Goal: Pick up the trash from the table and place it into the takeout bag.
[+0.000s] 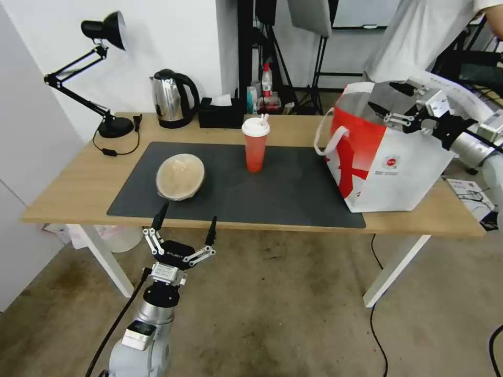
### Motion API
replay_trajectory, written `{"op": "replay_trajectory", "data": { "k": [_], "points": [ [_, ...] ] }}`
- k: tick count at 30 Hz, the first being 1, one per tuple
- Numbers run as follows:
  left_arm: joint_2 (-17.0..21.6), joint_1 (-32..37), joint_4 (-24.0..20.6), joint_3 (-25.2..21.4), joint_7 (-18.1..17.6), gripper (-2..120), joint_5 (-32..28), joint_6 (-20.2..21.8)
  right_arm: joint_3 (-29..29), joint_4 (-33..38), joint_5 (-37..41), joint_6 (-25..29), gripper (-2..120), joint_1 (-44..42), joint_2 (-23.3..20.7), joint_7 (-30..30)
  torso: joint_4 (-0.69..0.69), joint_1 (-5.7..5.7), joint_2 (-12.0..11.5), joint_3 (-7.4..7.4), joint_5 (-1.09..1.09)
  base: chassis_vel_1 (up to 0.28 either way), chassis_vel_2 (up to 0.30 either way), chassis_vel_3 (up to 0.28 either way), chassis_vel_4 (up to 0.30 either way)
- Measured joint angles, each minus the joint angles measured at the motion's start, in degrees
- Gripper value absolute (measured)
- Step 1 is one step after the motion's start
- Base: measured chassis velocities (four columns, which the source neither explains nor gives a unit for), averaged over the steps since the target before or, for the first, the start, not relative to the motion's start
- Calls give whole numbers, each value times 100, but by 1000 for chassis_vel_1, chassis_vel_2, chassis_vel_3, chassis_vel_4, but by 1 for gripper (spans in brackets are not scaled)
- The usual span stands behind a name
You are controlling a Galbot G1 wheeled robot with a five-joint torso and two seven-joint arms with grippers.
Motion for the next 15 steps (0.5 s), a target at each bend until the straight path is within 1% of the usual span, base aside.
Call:
{"op": "replay_trajectory", "data": {
  "k": [1, 2, 3, 4, 5, 7, 9, 10, 14, 15],
  "points": [
    [0, 1, 0, -4, 0, 100, 0, -3, 0, 31, -1, -1, 85, 0, 2, 28, 0, 0, 0, 0, 0, 0, 0, 0, 0],
    [0, 1, 0, -4, 0, 100, 0, -3, 0, 31, -1, -1, 85, 0, 2, 28, 0, 0, 0, 0, 0, 0, 0, 0, 0],
    [0, 1, -1, -9, 0, 100, 0, -5, 0, 99, -1, -1, 91, 0, 2, 80, 0, 0, 0, 0, 0, 0, 0, 0, 0],
    [1, 1, -2, -13, -1, 100, 0, -6, 1, 179, 5, -1, 94, 0, 1, 127, 0, 0, 0, 0, 1, 0, 0, 0, 0],
    [1, 1, -2, -13, -1, 100, 0, -6, 1, 179, 5, -1, 94, 0, 1, 127, 0, 0, 0, 0, 1, 0, 0, 0, 0],
    [1, -4, -2, -15, -1, 100, -1, -6, 17, 408, 61, -5, 102, 8, -13, 240, 0, 0, 0, 0, 0, 0, 0, 0, 0],
    [1, -8, -2, -15, -1, 100, -1, -6, 22, 640, 243, -9, 107, 12, -39, 449, 0, 0, 0, 0, 0, 0, 0, 0, 0],
    [1, -8, -2, -15, -1, 100, -1, -6, 22, 640, 243, -9, 107, 12, -39, 449, 0, 0, 0, 0, 0, 0, 0, 0, 0],
    [1, -15, -2, 4, -6, 100, 0, -5, -20, 1267, 890, -81, 113, -127, -75, 1221, 1, 0, 0, 0, -1, 0, 0, 0, 0],
    [1, -15, -2, 4, -6, 100, 0, -5, -20, 1267, 890, -81, 113, -127, -75, 1221, 1, 0, 0, 0, -1, 0, 0, 0, 0]
  ]
}}
